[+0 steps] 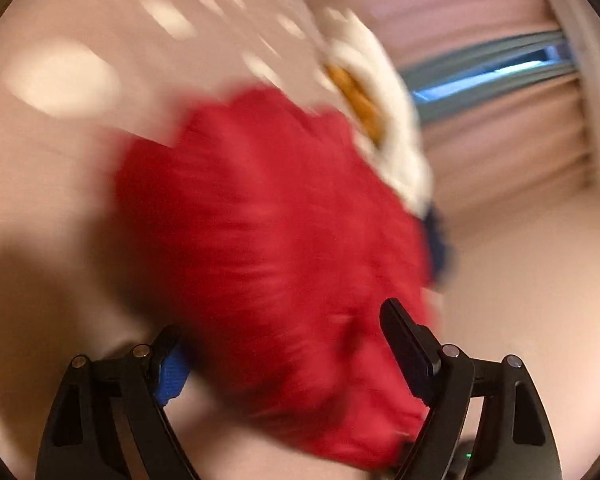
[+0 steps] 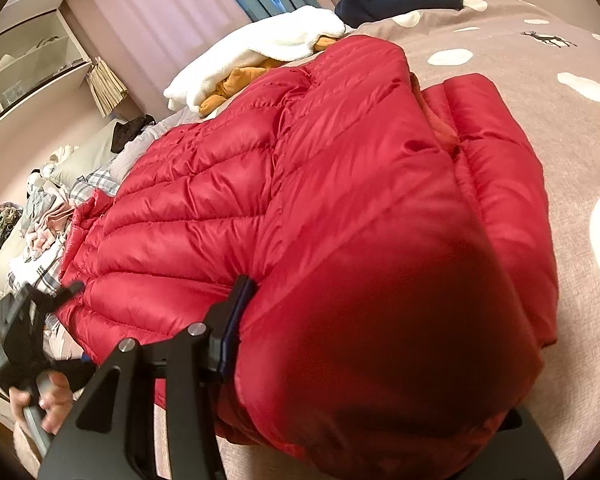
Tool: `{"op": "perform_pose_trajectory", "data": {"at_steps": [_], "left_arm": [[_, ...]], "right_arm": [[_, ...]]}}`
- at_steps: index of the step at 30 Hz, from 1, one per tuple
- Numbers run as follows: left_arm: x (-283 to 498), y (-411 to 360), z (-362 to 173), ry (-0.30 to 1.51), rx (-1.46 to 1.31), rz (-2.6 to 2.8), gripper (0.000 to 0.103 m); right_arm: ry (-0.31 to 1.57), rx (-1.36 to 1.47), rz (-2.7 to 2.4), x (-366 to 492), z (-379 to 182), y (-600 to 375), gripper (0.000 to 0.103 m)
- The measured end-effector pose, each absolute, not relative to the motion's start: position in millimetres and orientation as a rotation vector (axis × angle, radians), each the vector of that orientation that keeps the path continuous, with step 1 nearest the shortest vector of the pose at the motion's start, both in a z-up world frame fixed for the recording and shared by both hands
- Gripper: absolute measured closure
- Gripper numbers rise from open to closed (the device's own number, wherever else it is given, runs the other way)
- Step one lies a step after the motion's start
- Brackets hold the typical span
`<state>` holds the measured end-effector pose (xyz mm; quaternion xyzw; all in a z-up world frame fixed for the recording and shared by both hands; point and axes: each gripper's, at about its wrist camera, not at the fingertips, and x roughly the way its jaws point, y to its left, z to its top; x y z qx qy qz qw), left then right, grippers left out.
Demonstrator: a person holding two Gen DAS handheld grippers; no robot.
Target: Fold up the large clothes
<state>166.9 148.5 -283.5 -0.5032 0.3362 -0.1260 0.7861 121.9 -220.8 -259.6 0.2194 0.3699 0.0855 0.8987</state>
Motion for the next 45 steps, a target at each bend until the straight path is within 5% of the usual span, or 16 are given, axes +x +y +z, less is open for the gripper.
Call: {"op": "perform_pose_trajectory", "data": {"at_steps": [1,2,3,7,12,29,45], "left_arm": [[175,149,-290,0.732,-1.133,-0.299,0.027],[183,150,-296,0.744,-1.166,-0.28,0.046],[191,150,-302,0.757,-1.172,-0.246,0.055],[196,144,-309,0.721,-1.128,-0.18,0.067],[177,94,-255,0.668,-0.699,0.017,0.075],[116,-24,-142,0.487,-0.372,-0.187,0.076],[97,-92,-132,0.532,-0.361,-0.254,0.071]], "right_arm": [[0.764,0.455,0.177,121,-260,-221,0.057],[0.763,0.455,0.176,121,-260,-221,0.057],[0.763,0.455,0.176,121,-260,-221,0.056],[0.763,0.444,0.192,121,-259,-218,0.051],[0.77,0.429,0.183,124,-258,-217,0.052],[0.797,0.406,0.175,128,-258,-217,0.052],[0.865,0.4,0.249,168,-258,-217,0.053]]}}
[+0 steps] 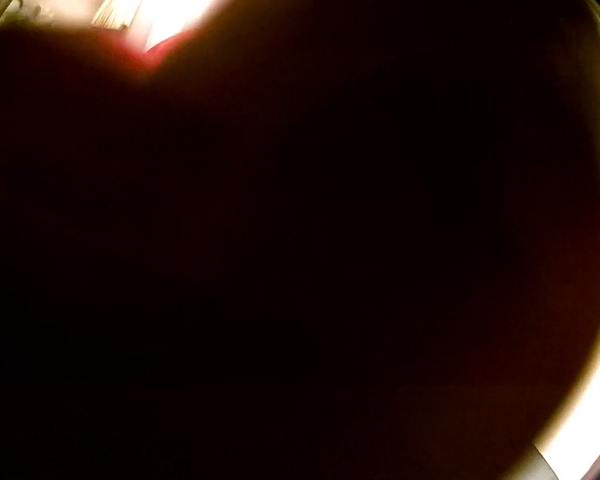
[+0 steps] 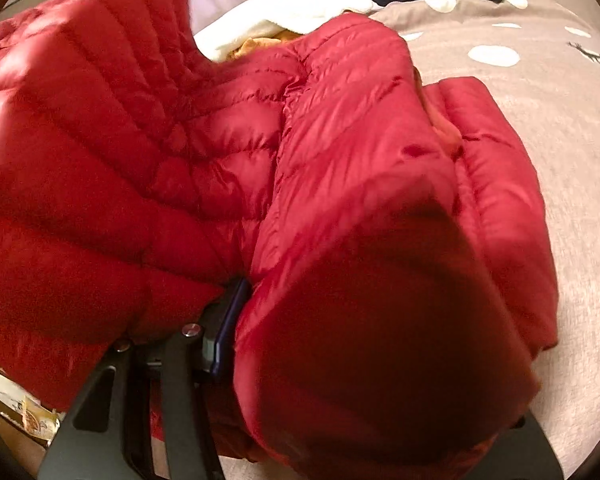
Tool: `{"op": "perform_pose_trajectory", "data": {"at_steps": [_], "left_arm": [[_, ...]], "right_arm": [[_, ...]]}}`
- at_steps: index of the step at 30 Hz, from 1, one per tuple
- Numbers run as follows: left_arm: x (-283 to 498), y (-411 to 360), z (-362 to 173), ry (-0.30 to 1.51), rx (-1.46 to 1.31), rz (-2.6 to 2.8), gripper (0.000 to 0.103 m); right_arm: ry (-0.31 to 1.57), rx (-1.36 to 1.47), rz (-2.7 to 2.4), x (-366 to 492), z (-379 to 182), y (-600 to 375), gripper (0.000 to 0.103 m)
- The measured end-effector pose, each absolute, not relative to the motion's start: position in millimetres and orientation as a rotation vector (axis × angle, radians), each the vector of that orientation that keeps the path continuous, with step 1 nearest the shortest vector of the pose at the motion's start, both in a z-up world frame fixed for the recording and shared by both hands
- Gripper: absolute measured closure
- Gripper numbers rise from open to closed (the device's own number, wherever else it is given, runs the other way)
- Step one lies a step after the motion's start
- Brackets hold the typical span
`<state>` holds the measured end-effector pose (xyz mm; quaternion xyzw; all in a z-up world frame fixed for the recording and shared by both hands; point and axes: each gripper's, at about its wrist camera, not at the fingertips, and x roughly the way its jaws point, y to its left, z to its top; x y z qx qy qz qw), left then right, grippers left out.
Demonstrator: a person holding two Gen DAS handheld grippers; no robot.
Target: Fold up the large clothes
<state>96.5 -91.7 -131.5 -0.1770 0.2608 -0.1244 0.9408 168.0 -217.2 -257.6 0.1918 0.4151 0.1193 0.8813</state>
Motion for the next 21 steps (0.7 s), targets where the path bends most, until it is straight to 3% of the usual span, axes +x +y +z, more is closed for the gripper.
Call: {"op": "perform_pose_trajectory", "data": {"at_steps": [10,16,19,21], "left_arm": [[123,-154,-182,0.762,-0.427,-0.35,0.066],[143,-123,-173,0.776,-0.398,-0.344,0.065],[149,-118,-169,0.79,-0.375,-0.341,0.065],[132,-112,-173,0.785,-0.349,-0.327,0.065]], "right_arm": [[0.843,0.538,0.278,160,-265,-240,0.059],[0.84,0.561,0.263,146,-262,-248,0.06],[0.859,0.579,0.217,134,-254,-260,0.054],[0.862,0.583,0.162,121,-245,-272,0.041]]}}
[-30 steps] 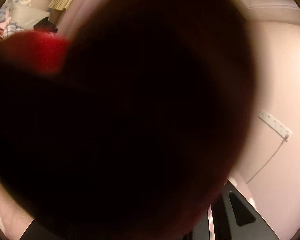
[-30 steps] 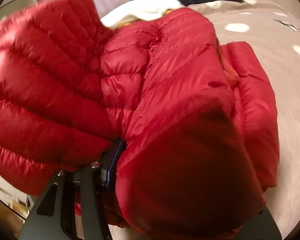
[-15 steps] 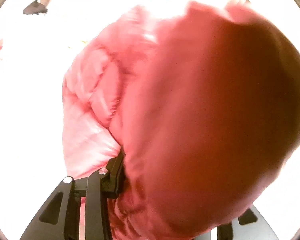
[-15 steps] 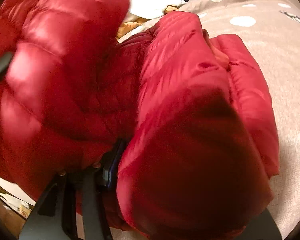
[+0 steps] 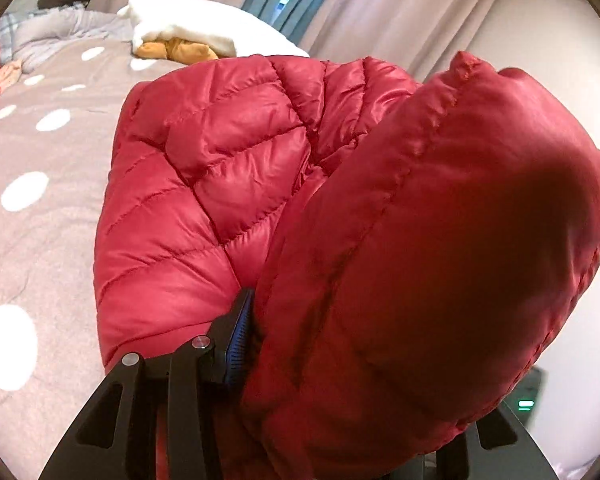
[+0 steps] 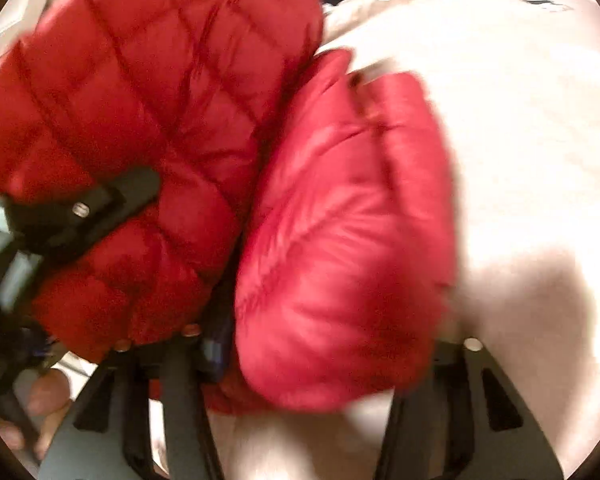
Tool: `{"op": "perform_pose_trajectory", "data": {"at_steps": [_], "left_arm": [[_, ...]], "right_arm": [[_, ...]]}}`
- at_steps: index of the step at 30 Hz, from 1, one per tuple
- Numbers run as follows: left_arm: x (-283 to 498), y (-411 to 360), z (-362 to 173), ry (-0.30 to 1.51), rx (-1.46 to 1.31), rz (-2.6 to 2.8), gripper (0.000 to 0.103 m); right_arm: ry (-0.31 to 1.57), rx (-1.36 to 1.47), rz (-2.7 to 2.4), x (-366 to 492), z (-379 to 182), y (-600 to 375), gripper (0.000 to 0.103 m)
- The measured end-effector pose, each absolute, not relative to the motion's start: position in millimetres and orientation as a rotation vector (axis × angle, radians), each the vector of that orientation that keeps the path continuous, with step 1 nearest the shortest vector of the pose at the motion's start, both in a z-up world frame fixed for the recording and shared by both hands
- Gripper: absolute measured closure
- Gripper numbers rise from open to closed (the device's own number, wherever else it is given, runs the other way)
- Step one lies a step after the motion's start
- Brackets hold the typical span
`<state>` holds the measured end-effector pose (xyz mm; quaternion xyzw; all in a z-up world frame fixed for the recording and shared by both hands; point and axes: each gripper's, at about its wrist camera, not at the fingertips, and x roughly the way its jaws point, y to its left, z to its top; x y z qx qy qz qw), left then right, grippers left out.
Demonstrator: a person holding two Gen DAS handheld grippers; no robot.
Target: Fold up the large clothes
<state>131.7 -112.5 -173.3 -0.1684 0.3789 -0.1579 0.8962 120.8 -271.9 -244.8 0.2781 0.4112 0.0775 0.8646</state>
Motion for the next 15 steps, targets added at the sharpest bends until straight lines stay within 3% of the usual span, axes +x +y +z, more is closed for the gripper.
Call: {"op": "perform_pose_trajectory", "data": {"at_steps": [3,7,9,15], "left_arm": [[111,-110,-184,0.781,-0.325,-0.306,0.061],[107,-123,-188,0.796,-0.264,-0.283,0.051],[114,-134,-194,0.811,-0.214,-0.285,0.041],[96,-185,-206,0.861,0.014,-0.252,0.029]], "right_arm": [[0.842,0.548,0.055,99,-229,-287,0.025],[0.812,0.493,-0.07,75,-206,-309,0.025],[0.79,0.515,-0.094,64,-194,-321,0.024],[0.688,0.497,-0.164,43,-156,-336,0.024]]}}
